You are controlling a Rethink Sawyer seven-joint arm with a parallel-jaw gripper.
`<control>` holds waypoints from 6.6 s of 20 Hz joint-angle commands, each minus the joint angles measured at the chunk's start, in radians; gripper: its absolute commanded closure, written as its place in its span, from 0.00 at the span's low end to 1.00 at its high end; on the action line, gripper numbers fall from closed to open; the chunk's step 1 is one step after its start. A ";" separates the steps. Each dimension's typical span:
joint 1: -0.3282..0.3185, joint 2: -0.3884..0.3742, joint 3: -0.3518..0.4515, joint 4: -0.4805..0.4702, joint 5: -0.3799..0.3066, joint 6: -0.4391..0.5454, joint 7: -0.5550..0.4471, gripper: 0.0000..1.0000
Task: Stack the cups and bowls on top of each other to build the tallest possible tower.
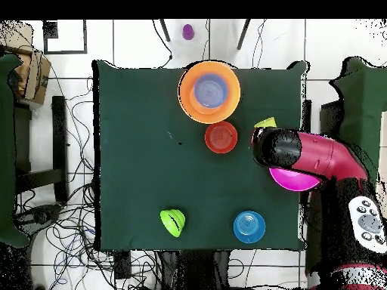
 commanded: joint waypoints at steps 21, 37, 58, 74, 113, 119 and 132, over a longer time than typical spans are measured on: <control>0.011 0.131 0.107 -0.097 -0.123 0.004 -0.064 0.00; -0.011 0.173 0.112 -0.105 -0.096 -0.053 -0.047 0.00; -0.095 -0.129 0.121 0.125 0.013 0.100 -0.034 0.00; -0.048 -0.104 0.044 0.220 -0.052 -0.133 0.065 0.00; -0.250 0.065 0.365 0.122 -0.106 0.016 -0.361 0.00; -0.328 0.108 0.502 0.077 -0.235 0.125 -0.647 0.00; -0.325 0.115 0.503 0.041 -0.254 0.134 -0.591 0.00</control>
